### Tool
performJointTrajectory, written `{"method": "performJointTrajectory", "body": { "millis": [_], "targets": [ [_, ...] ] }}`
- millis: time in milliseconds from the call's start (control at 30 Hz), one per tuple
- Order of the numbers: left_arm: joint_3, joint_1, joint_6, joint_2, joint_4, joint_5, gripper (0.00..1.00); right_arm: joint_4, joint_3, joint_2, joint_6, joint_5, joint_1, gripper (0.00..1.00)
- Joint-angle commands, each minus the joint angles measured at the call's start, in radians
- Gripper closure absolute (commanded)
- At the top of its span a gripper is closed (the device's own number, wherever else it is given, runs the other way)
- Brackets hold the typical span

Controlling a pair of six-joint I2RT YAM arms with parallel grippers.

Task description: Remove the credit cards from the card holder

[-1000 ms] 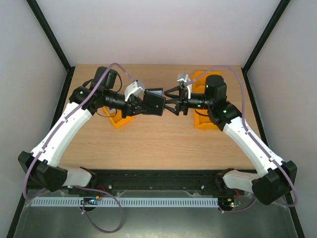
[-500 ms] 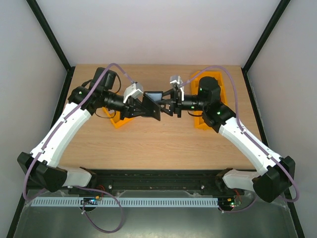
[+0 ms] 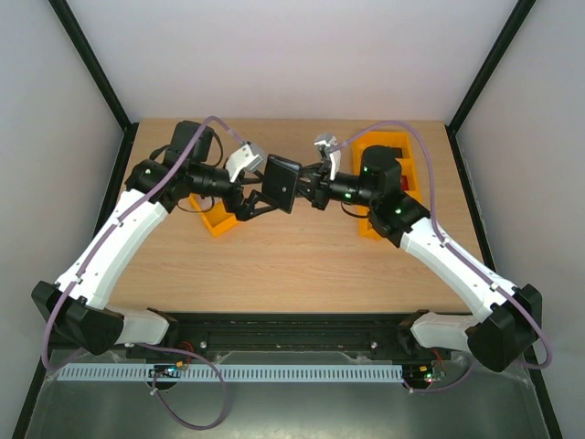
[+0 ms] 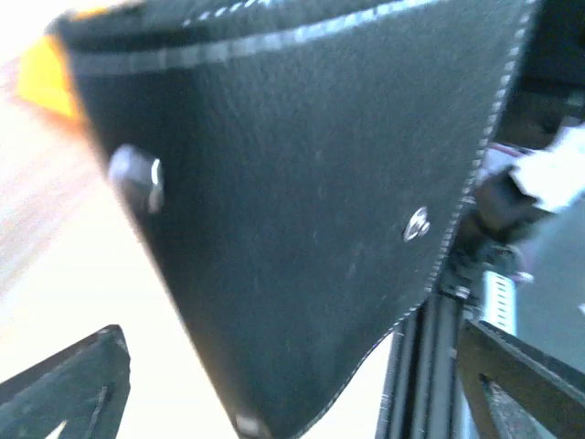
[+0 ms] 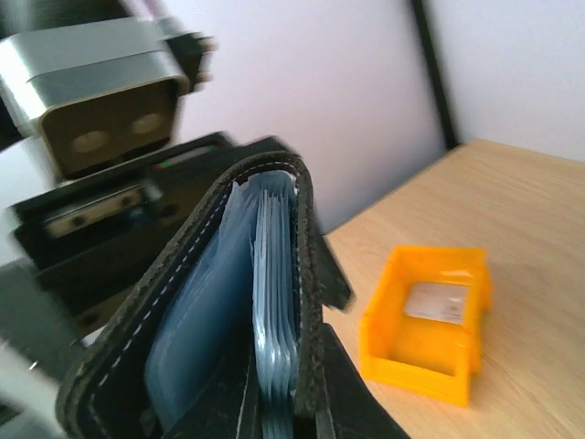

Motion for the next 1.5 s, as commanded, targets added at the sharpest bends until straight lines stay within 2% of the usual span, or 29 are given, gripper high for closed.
{"method": "performJointTrajectory", "body": {
  "millis": [0,100,233,367,500,700,833,933,1067,1200,1333,1467],
  "targets": [
    [0.015,0.001,-0.075,-0.018,0.100,-0.330,0.01,-0.071,0.038,0.004,0.089,0.444,0.056,0.98],
    [-0.002,0.001,-0.083,-0.019,0.115,-0.372,0.01,-0.163,0.103,0.043,0.087,0.742,0.180,0.98],
    [-0.002,0.001,-0.085,-0.018,0.109,-0.280,0.01,-0.226,0.177,0.109,0.114,0.941,0.260,0.98],
    [-0.006,0.001,-0.115,-0.015,0.129,-0.266,0.01,-0.250,0.226,0.145,0.094,1.009,0.314,0.98],
    [-0.010,0.004,-0.122,-0.015,0.148,-0.364,0.00,-0.261,0.240,0.152,0.098,1.004,0.315,0.98],
    [-0.010,0.029,-0.124,-0.022,0.169,-0.512,0.01,-0.242,0.244,0.131,0.074,0.894,0.316,0.98],
    [-0.004,0.092,-0.129,-0.044,0.166,-0.515,0.01,-0.247,0.236,0.098,0.063,0.890,0.313,0.98],
    [-0.001,0.138,-0.131,-0.063,0.153,-0.455,0.01,-0.251,0.228,0.076,0.046,0.854,0.304,0.98],
    [-0.003,0.169,-0.117,-0.074,0.130,-0.326,0.01,-0.216,0.196,0.045,0.036,0.688,0.266,0.98],
    [0.000,0.188,-0.096,-0.083,0.100,-0.170,0.07,-0.184,0.171,0.019,0.042,0.523,0.210,0.98],
    [0.007,0.197,-0.067,-0.087,0.063,-0.042,0.10,-0.169,0.160,0.003,0.034,0.421,0.173,0.98],
    [0.012,0.200,-0.040,-0.090,0.039,0.042,0.02,-0.167,0.161,0.006,0.032,0.370,0.164,0.98]
  ]
}}
